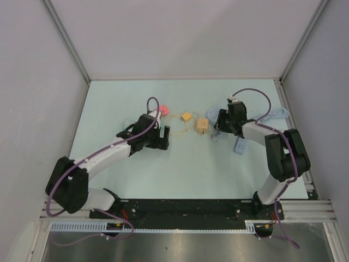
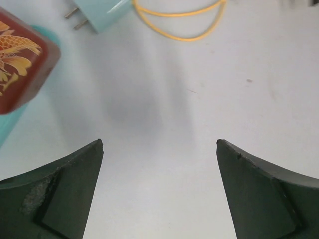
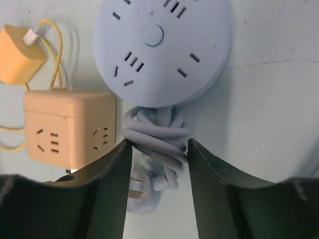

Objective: Insert the plug

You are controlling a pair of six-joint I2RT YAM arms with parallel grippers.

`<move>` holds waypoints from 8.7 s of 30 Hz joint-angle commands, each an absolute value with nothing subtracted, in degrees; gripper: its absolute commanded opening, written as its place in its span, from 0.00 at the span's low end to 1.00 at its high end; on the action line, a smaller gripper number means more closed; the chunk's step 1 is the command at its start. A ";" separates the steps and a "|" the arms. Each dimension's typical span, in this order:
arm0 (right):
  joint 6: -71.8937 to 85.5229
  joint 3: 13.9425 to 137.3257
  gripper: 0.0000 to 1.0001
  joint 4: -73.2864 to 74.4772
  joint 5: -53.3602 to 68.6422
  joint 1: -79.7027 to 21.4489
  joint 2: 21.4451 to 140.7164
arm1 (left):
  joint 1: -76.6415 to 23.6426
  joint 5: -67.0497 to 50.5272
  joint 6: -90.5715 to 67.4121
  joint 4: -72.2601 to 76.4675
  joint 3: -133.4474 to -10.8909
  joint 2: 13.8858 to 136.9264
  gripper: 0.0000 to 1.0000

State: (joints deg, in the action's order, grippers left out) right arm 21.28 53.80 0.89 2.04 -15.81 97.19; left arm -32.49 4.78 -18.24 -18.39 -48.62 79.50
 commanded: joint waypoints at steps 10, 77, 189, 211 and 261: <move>21.61 53.27 0.00 16.59 -4.04 -21.44 89.04 | -33.84 -0.18 -16.53 -15.21 -44.82 61.44 1.00; 20.57 43.33 1.00 26.10 -4.84 -31.90 57.40 | -21.80 -12.48 31.29 -37.70 -87.27 116.82 0.41; -17.58 63.72 0.00 18.02 19.34 -32.87 91.05 | -43.68 2.99 -37.18 -11.17 -41.57 69.17 1.00; -15.56 64.16 0.00 19.68 19.16 -32.70 93.60 | -44.82 0.97 -38.32 -8.09 -45.00 81.55 1.00; -18.20 48.43 0.00 23.64 -3.42 -37.26 95.19 | -44.83 -0.17 -38.50 -5.72 -46.85 95.54 0.91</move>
